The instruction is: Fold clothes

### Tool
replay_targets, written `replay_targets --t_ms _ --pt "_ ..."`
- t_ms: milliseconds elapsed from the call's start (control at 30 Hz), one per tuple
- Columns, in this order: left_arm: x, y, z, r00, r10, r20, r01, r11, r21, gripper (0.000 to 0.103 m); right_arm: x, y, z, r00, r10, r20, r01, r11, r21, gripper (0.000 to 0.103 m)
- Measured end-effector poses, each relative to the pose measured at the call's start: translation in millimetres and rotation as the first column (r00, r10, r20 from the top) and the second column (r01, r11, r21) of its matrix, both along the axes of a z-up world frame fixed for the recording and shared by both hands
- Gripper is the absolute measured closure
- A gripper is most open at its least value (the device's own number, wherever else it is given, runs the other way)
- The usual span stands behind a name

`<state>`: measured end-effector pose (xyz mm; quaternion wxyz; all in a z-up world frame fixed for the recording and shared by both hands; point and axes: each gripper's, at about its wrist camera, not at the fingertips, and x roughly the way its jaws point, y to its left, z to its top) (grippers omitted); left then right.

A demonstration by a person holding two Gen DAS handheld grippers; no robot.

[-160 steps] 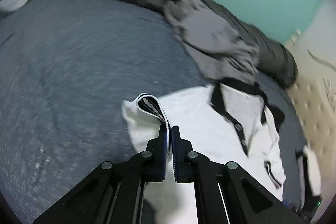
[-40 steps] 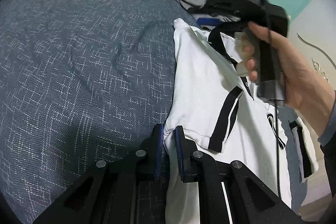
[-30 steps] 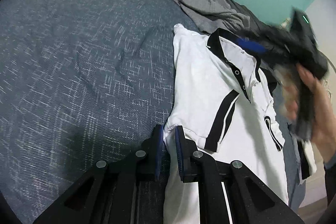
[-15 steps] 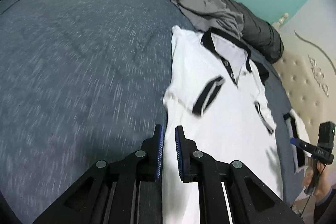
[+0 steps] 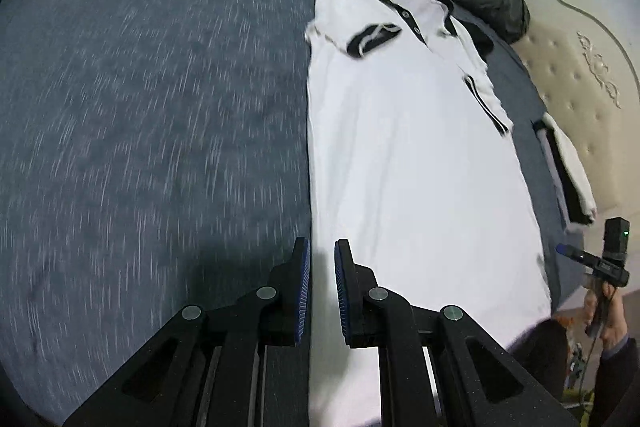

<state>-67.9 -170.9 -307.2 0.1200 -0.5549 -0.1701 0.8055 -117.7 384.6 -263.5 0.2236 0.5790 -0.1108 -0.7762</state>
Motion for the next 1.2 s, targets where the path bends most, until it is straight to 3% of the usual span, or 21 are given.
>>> replay_targets --t_ms 67,267,567,1200 --pt "13 0 1 1.0 -0.011 0.012 0.011 1.0 -0.013 0.082 15 4 -1 1.0 0.003 0.011 -0.003 1.0 -0.008 0.046" --pt "48 2 2 0.998 -0.04 0.049 0.041 0.999 -0.033 0.081 47 11 -5 1.0 0.011 0.022 -0.011 1.0 0.01 0.044" --pt "73 4 -14 0.991 -0.065 0.119 0.067 0.998 -0.02 0.077 74 28 -20 0.995 -0.026 0.095 0.025 1.0 0.015 0.044" --pt "96 17 -40 0.983 -0.083 0.167 0.086 0.996 -0.016 0.077 84 36 -41 0.983 -0.058 0.176 0.063 0.998 -0.025 0.044"
